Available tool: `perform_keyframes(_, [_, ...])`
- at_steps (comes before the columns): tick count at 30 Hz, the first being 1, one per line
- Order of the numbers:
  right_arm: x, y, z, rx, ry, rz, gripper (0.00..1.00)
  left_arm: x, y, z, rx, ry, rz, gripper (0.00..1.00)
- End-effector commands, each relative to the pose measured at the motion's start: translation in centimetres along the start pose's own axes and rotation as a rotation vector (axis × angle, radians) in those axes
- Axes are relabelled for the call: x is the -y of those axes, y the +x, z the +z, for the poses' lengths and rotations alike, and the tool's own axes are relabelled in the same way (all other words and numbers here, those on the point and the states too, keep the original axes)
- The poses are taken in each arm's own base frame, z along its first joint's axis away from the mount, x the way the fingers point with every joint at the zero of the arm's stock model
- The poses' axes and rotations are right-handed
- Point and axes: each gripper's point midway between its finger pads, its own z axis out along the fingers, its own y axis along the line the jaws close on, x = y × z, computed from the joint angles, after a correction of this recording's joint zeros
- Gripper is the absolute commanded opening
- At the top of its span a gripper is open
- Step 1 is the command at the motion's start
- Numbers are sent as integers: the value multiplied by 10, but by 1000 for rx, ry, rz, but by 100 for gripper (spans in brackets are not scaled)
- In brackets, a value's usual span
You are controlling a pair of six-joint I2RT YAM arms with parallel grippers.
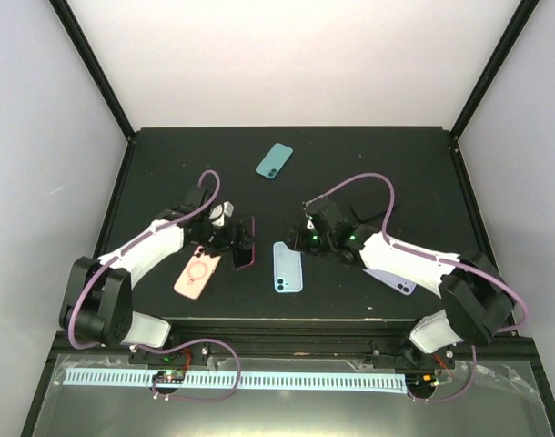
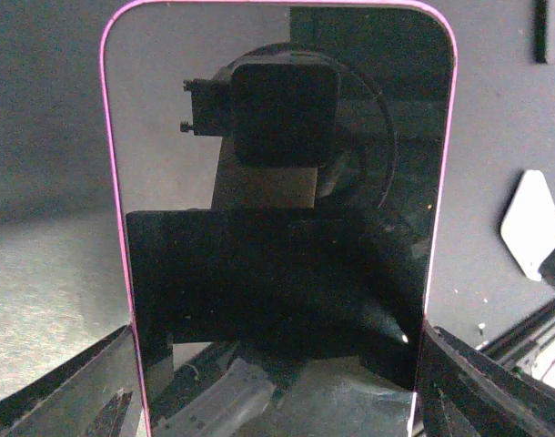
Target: Put the phone into the phone case
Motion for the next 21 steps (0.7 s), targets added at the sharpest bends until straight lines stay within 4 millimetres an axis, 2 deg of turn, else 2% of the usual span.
perform_keyframes(1, [-47,-15,-20,69,-221,10,39,33,5,-10,15,122,110,60])
perform_keyframes(4, [-57,-18,-24,71,-269,65,38,45,15,-10,0,170,142,60])
perform_keyframes(8, [-72,-19,-20,40,-337,120,38,62,24,-10,-23,232,184,60])
perform_keyframes(18, [-63,-13,-1,3,-311,200,36,76,33,-11,-35,260,221,60])
perform_keyframes(21, [-66,-9,1,-11,-331,202,33,80,36,-10,-42,276,225,60])
